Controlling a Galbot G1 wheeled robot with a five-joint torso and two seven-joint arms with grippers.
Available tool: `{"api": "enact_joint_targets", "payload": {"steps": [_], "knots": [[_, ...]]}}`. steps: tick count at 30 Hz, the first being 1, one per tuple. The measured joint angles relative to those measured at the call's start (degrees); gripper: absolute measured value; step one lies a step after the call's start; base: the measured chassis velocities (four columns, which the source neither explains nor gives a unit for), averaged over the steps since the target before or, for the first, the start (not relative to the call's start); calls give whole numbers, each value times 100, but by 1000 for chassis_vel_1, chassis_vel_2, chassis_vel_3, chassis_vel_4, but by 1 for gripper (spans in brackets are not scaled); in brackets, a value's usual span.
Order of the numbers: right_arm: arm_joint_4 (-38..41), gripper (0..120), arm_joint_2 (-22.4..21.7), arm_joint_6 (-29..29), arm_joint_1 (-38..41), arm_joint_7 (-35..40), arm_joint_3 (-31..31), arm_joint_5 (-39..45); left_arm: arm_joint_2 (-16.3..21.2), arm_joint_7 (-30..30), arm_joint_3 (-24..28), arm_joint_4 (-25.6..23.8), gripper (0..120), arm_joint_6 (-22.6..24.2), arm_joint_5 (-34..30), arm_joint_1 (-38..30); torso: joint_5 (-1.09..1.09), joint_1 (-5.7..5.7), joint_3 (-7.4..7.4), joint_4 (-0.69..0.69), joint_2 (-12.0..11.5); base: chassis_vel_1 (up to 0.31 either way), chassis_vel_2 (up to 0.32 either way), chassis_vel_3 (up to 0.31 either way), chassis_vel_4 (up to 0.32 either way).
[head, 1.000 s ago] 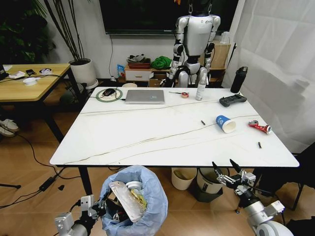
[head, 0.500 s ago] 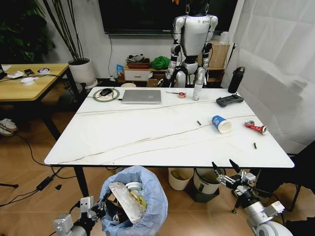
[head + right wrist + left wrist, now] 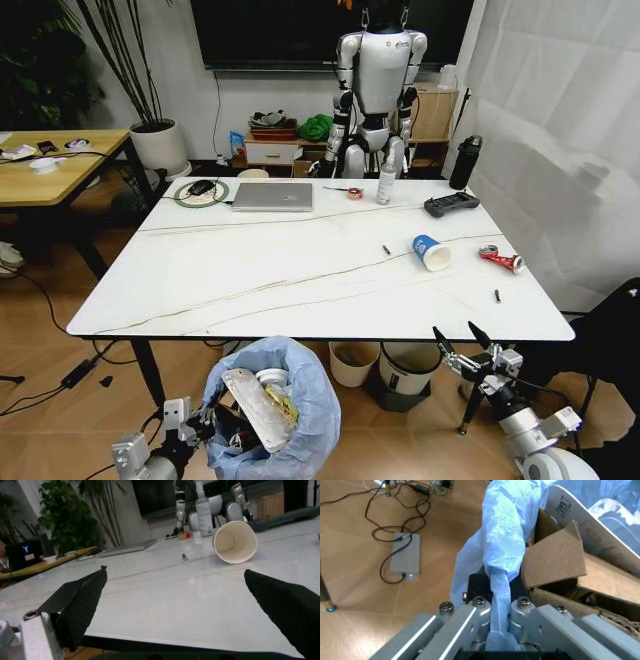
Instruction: Pick up the trash bin and place the trash from the table into it.
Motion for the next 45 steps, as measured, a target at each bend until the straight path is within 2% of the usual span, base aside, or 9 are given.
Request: {"api": "enact_joint_targets", "payload": {"steps": [27,30,34,35,38,39,41,42,45], "knots": [[-360,100,-73,288,262,-57,-196,-173,-20,-27,2,92,0,21,-47,-81,2,0,0,0,0,-89,-91,89,96],[-322,100,-142,325,319,253,-282,-214,-29,-28,-2,92,0,22,-48,-74,2,-1,0,-1,0,0,0,0,0],[-61,100,-450,233,502,1316,-514,-391,-48,-32,-31,77,0,23,-47,-35,2,-1,0,0,0,0,0,0,0],[-61,100,-450,233,502,1316,-514,-391,-48,-32,-31,77,0,23,-47,-35,2,-1,0,0,0,0,0,0,0],[204,100,-943,-212,742,2538,-804,-540,-73,-33,-74,45,0,23,-39,19,3,-1,0,1,0,0,0,0,0],[353,100,-1187,-613,852,3159,-941,-544,-80,-33,-92,38,0,23,-33,39,1,-1,0,1,0,0,0,0,0],[525,100,-1490,-1276,1029,3691,-1077,-488,-90,-34,-112,26,0,23,-20,64,1,-1,0,1,0,0,0,0,0],[525,100,-1490,-1276,1029,3691,-1077,-488,-90,-34,-112,26,0,23,-20,64,1,-1,0,1,0,0,0,0,0],[600,100,-1822,-2130,1454,3867,-1211,144,-113,-35,-162,-8,0,18,-7,100,2,0,0,0,0,0,0,0,0]]}}
